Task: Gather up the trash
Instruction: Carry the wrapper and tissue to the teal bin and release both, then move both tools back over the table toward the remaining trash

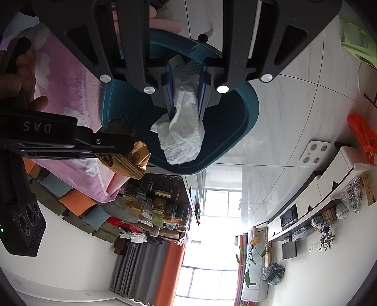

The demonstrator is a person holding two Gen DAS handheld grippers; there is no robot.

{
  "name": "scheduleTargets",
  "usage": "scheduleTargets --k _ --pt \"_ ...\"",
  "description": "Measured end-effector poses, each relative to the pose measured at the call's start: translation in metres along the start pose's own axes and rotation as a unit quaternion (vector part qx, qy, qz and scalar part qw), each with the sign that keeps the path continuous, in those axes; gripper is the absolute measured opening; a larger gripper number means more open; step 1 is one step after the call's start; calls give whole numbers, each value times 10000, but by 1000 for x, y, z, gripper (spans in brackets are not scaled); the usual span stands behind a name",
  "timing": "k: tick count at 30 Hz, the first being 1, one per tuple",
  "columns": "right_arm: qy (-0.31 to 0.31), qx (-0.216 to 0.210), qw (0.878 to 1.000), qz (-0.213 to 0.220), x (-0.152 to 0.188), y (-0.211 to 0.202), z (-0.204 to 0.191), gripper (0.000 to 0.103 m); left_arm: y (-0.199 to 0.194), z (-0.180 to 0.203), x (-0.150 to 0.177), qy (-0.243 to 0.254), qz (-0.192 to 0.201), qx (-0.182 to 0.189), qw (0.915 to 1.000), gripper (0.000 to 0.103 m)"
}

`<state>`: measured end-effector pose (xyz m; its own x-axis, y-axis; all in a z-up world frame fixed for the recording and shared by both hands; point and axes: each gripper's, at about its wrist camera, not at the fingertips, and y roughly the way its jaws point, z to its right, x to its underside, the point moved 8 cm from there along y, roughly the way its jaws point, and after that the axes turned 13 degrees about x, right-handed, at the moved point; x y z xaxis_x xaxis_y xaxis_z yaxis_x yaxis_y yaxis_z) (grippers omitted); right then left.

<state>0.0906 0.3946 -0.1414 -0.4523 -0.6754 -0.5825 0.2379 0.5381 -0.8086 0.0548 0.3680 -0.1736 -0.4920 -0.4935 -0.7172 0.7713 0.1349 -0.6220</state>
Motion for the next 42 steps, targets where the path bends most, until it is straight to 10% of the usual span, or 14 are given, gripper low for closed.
scheduleTargets --k 24,34,42 --pt "119 168 9983 552 -16 -25 19 64 -38 -19 -19 -213 665 -428 9966 93" --pt "114 548 9892 1356 -5 -87 39 94 -94 20 -47 29 1335 -311 9906 97" --pt "406 920 9776 1848 25 -138 75 96 -120 70 -59 289 1611 -98 9865 97"
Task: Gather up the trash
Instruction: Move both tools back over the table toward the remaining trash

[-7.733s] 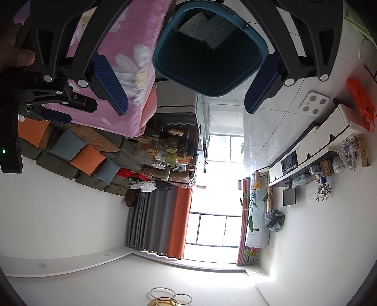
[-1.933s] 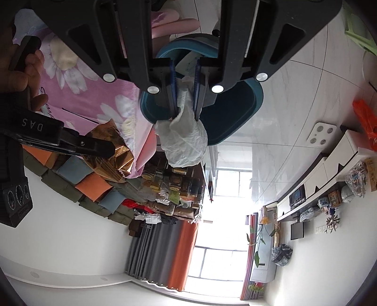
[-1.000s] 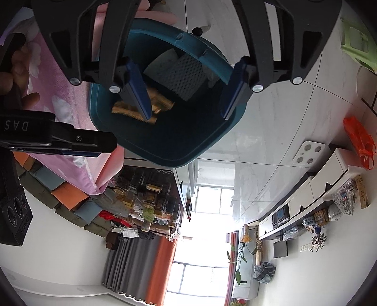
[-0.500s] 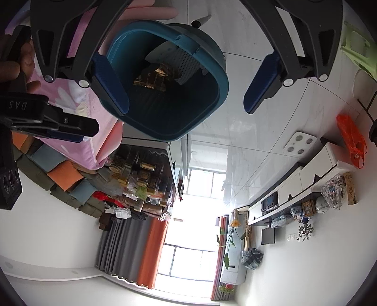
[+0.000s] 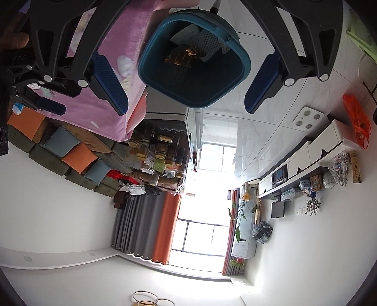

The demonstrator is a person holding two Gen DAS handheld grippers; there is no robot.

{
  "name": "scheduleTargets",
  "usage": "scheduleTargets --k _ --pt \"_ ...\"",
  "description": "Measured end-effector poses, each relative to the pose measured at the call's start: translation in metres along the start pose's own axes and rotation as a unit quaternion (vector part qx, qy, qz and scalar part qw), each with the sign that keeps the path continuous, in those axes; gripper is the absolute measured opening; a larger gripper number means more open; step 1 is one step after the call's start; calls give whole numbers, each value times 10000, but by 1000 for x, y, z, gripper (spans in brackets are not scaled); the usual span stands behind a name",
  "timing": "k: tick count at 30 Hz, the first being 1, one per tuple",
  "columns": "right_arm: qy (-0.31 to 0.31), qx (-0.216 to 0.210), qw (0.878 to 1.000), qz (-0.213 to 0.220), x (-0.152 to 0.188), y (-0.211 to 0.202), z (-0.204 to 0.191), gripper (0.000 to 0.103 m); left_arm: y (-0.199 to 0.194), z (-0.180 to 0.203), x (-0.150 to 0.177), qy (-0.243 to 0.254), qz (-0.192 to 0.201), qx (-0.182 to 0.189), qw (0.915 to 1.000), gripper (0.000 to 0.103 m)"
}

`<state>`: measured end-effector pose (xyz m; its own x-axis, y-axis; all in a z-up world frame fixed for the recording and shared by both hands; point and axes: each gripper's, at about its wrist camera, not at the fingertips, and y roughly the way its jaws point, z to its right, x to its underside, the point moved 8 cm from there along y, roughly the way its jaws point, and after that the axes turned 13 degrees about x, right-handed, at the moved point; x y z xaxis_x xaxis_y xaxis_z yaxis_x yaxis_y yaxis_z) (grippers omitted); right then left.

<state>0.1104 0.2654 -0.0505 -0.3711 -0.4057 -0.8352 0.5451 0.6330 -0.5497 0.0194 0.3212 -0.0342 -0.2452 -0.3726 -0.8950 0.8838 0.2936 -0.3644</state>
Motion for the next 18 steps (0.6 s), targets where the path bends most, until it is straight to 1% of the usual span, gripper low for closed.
scheduleTargets --k 5,9,16,18 --pt "268 313 9988 279 13 -39 36 96 0 50 -5 241 36 377 9990 97" --pt "470 681 9958 401 28 -65 67 96 6 100 -1 477 25 774 9959 97" --pt "693 1512 9842 614 59 -110 112 96 14 184 16 877 -79 1490 9849 97" --pt "736 1708 9805 636 68 -122 120 96 15 198 23 923 -114 1675 9815 97"
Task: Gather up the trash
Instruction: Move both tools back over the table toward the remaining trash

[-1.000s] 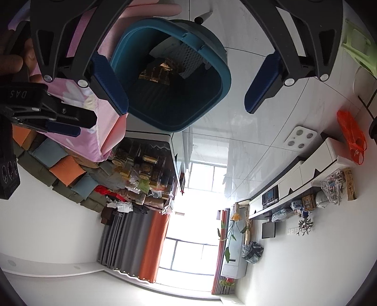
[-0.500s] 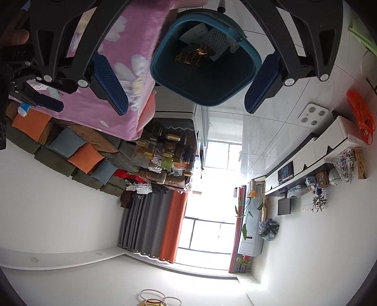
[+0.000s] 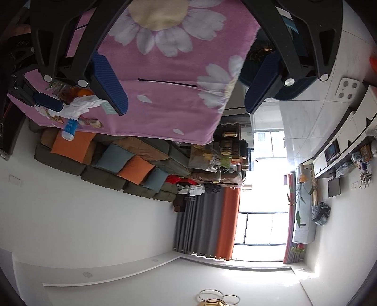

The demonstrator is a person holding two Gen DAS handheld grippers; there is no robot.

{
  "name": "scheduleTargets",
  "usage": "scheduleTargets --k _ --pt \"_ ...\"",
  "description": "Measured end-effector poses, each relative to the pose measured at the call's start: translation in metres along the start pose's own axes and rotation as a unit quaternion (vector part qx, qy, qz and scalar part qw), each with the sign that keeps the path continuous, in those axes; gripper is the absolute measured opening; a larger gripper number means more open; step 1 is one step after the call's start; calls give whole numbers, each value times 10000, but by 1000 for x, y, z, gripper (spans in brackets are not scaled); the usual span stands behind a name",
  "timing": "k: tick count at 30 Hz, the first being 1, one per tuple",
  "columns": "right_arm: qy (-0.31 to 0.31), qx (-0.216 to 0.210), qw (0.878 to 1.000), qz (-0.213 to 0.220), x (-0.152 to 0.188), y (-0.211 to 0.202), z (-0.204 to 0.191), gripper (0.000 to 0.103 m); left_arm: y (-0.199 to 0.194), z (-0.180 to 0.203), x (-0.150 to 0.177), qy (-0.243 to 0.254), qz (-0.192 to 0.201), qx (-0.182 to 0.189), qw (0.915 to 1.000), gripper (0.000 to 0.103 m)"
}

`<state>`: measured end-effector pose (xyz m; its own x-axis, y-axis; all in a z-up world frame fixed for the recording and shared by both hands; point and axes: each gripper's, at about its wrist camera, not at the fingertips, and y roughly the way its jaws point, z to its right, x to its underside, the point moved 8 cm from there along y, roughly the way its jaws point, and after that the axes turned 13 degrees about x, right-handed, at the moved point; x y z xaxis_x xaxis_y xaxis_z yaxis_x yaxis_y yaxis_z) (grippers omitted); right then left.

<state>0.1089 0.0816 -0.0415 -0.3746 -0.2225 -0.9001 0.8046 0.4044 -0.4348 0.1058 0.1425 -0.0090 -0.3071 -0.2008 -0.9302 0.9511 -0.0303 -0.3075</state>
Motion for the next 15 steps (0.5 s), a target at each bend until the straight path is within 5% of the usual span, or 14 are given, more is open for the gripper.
scheduleTargets --k 15 --pt "734 1430 9870 61 54 -59 116 96 33 102 33 557 -261 1099 9920 97"
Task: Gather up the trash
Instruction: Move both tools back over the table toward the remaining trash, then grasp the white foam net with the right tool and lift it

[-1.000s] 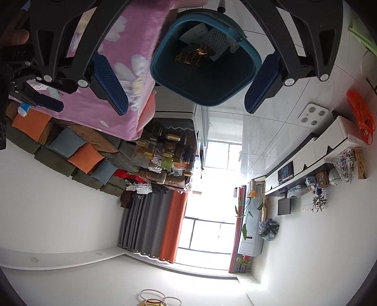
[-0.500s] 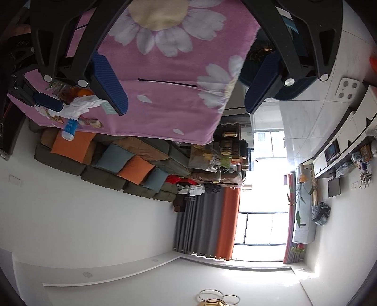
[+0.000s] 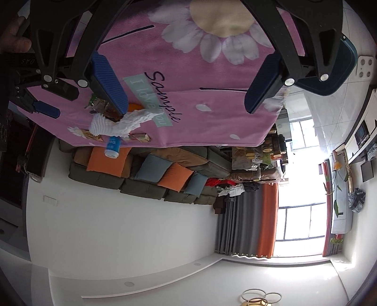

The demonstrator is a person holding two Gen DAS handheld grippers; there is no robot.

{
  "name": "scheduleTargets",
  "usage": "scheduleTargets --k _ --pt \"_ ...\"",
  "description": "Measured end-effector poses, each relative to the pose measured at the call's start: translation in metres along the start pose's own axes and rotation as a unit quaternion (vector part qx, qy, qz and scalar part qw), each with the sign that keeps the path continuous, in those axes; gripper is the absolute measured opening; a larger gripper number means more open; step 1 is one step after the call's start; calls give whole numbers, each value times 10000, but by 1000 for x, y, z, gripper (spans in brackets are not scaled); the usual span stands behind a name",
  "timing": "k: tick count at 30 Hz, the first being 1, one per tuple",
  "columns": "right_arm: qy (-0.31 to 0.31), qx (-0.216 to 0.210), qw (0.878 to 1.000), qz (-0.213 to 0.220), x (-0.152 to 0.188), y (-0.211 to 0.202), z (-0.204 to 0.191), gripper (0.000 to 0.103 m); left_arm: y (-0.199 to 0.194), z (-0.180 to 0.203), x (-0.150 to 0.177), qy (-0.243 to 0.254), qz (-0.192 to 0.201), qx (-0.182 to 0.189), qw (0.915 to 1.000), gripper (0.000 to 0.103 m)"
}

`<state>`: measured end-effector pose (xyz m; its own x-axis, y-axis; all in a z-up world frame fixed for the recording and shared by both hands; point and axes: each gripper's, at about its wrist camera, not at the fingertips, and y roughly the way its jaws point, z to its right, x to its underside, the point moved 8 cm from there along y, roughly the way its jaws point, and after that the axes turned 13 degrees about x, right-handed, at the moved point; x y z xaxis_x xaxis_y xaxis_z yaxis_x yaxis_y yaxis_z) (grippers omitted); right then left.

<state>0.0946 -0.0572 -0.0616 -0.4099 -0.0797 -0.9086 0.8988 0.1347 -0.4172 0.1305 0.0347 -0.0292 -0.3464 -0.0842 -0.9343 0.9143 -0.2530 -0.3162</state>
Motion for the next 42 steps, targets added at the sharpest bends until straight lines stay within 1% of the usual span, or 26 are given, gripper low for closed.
scheduleTargets --k 4,8,11,14,21,28,33,36,38,42 --pt "318 268 9991 -82 8 -4 29 96 9 12 5 46 -77 175 9998 97" --pt "504 445 9977 -117 10 -4 47 96 13 21 8 119 -124 289 9994 97" --pt "581 490 9970 -118 9 -1 54 96 17 27 10 203 -189 340 9990 97" --pt "678 441 9966 -143 7 3 61 96 25 30 9 243 -244 404 9986 97" --pt "943 471 9938 -342 4 26 78 96 54 40 8 446 -402 541 9967 97" --pt "1300 266 9897 -542 -10 62 88 96 96 46 4 665 -560 644 9941 97" --pt "1498 116 9851 -833 -17 99 90 96 123 49 3 708 -700 720 9924 97" --pt "1629 66 9814 -1018 -18 117 92 93 138 49 3 770 -742 738 9915 97" --pt "1673 44 9794 -1132 -17 126 93 88 147 50 2 794 -768 734 9912 97" --pt "1771 -90 9750 -1343 -15 139 90 81 169 49 2 833 -856 749 9900 97"
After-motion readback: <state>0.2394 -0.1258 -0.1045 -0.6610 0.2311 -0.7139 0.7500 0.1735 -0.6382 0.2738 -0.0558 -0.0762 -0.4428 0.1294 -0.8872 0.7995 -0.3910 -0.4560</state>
